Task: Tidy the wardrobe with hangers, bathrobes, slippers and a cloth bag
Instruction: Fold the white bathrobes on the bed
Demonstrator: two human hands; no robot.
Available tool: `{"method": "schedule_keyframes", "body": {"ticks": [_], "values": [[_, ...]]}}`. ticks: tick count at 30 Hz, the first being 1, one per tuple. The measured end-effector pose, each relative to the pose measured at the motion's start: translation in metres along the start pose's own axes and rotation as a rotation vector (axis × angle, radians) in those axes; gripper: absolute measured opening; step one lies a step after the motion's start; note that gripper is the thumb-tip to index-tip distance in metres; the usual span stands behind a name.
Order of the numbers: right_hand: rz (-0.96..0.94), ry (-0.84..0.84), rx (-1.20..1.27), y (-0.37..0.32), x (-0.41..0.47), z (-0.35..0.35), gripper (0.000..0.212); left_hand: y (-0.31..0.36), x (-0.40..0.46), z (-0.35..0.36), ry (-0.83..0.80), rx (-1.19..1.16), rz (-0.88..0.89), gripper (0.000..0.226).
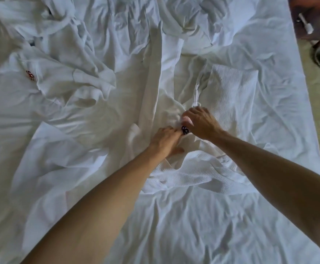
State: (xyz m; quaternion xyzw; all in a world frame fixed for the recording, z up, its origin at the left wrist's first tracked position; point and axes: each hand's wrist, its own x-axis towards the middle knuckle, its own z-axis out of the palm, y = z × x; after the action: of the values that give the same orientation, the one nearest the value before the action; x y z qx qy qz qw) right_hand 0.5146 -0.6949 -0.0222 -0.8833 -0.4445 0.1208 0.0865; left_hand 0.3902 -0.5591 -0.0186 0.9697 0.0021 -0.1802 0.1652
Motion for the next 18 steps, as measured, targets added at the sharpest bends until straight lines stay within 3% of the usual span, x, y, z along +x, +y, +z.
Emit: {"method": "schedule_keyframes", "body": {"ticks": [2, 6, 8, 10, 14, 18], "values": [[-0.032, -0.042, -0.082, 0.014, 0.001, 0.009, 0.031, -0.001, -0.002, 0.017, -0.14, -0.015, -0.019, 0.028], [0.073, -0.099, -0.11, 0.044, -0.037, 0.006, 0.058, -0.033, -0.052, 0.036, -0.133, -0.064, 0.054, 0.022], [0.139, -0.118, -0.104, 0.06, -0.067, -0.003, 0.05, -0.052, -0.083, 0.037, -0.128, -0.07, 0.044, 0.021], [0.176, -0.067, -0.078, 0.071, -0.094, -0.009, 0.045, -0.07, -0.109, 0.039, -0.017, -0.059, 0.087, 0.004], [0.272, 0.023, -0.014, 0.073, -0.121, -0.001, 0.053, -0.082, -0.12, 0.035, 0.04, -0.05, 0.052, 0.033], [0.218, -0.007, -0.075, 0.077, -0.116, -0.004, 0.05, -0.082, -0.103, 0.034, 0.14, -0.018, 0.013, 0.018]]}}
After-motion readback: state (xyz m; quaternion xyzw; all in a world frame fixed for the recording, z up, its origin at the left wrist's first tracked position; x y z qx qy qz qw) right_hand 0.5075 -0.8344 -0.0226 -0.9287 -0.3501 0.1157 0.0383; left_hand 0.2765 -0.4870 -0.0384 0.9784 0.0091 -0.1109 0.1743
